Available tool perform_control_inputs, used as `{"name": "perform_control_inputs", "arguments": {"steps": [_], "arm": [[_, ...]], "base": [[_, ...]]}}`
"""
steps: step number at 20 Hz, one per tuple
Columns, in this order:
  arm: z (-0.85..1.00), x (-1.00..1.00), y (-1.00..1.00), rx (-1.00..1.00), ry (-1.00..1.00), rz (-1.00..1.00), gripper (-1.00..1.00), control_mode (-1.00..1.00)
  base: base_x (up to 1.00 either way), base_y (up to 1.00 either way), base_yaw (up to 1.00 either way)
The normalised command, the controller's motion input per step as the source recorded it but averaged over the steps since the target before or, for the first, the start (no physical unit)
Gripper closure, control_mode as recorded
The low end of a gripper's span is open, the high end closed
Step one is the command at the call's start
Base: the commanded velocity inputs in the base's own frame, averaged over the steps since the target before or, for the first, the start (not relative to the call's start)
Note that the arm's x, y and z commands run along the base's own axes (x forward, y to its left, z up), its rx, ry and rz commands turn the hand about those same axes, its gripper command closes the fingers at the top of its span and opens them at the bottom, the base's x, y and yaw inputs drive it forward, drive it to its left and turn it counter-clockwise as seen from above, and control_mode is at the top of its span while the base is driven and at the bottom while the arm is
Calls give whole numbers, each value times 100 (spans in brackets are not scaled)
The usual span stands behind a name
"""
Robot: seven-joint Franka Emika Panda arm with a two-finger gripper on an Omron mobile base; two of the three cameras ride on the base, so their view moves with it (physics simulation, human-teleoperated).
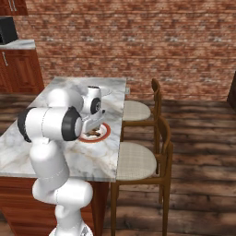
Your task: Transport the chicken drumstick and mushroom to the fridge. Place the chicken drumstick on the rack containing meat and place the mushroom on the rack containing the vegetable, ensuring meats and vegetables are on different racks.
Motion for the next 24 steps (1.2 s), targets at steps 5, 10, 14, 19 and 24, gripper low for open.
{"name": "perform_control_inputs", "arguments": {"steps": [5, 10, 14, 19, 24], "arm": [[-28, 43, 6, 1, 0, 0, -100, -100], [-34, 36, 8, 2, 0, 0, -100, -100], [-34, 35, 14, 1, 0, 0, -100, -100], [-18, 32, 7, 0, 0, 0, -100, -100], [-20, 15, 2, 0, 0, 0, -100, -100]], "base": [[0, 0, 0], [0, 0, 0], [0, 0, 0], [0, 0, 0], [0, 0, 0]]}}
